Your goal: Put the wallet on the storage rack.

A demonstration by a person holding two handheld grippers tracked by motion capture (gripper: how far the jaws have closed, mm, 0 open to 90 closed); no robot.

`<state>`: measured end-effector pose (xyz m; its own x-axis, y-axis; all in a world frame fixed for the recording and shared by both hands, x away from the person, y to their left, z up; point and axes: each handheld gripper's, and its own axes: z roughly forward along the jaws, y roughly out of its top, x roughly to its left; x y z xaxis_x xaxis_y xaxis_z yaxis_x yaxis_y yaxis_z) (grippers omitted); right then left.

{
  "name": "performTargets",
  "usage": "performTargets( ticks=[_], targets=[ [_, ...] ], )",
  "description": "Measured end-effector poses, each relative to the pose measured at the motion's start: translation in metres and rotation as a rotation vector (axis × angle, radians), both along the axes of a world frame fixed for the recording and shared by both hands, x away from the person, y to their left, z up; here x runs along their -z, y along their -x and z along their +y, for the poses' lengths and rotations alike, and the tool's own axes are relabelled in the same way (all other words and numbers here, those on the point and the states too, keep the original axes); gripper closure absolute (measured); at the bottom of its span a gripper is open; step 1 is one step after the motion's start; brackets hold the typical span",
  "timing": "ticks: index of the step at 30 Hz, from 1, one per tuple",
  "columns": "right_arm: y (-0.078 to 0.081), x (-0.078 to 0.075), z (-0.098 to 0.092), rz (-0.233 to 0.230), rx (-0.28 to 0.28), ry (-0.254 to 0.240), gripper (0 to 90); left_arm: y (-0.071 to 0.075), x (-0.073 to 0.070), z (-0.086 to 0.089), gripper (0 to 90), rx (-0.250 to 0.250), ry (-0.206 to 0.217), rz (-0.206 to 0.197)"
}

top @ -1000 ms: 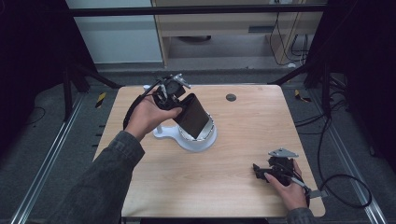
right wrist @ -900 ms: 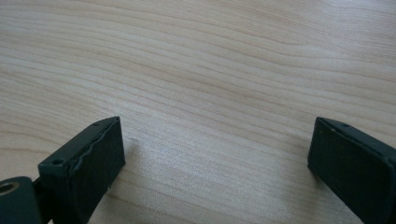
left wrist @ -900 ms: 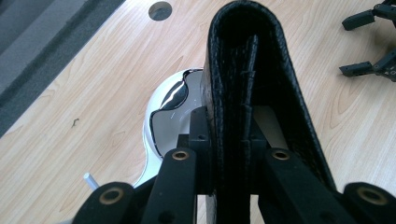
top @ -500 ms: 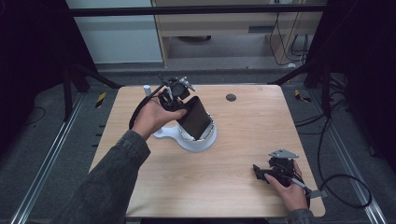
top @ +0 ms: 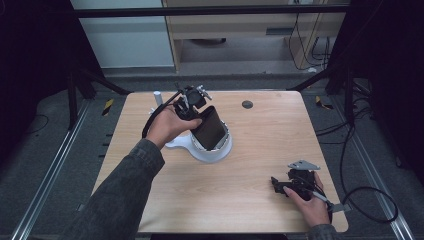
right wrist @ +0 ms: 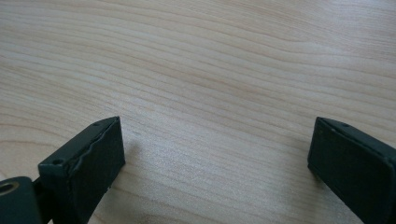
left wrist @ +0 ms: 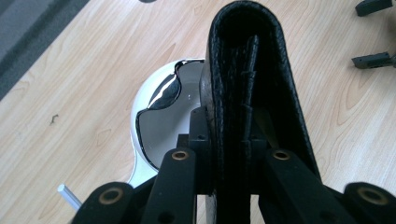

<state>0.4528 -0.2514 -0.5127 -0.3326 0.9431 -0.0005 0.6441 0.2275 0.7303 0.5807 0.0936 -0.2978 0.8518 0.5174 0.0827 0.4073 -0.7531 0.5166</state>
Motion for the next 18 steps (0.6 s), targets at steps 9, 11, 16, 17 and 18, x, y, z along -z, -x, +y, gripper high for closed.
performTargets(
  ticks=[9,11,16,17,18],
  targets=[
    [0.0003,0.0000,0.0000,0.000,-0.001,0.001,4.0,-0.0046,0.0076,-0.0054,79.8,-0.001,-0.001,0.019],
    [0.0004,0.0000,0.0000,0.000,-0.001,0.001,4.0,-0.0052,0.0081,-0.0063,79.8,0.000,-0.001,0.021],
    [0.0005,0.0000,0.0000,-0.001,-0.001,0.002,4.0,-0.0080,0.0097,-0.0067,79.7,-0.003,0.007,0.036],
    [0.0006,0.0000,0.0001,0.000,0.000,0.001,4.0,-0.0086,0.0100,-0.0071,79.7,-0.002,0.008,0.039],
    [0.0006,0.0000,0.0001,0.000,0.000,0.001,4.0,-0.0089,0.0102,-0.0075,79.7,-0.002,0.009,0.040]
  ],
)
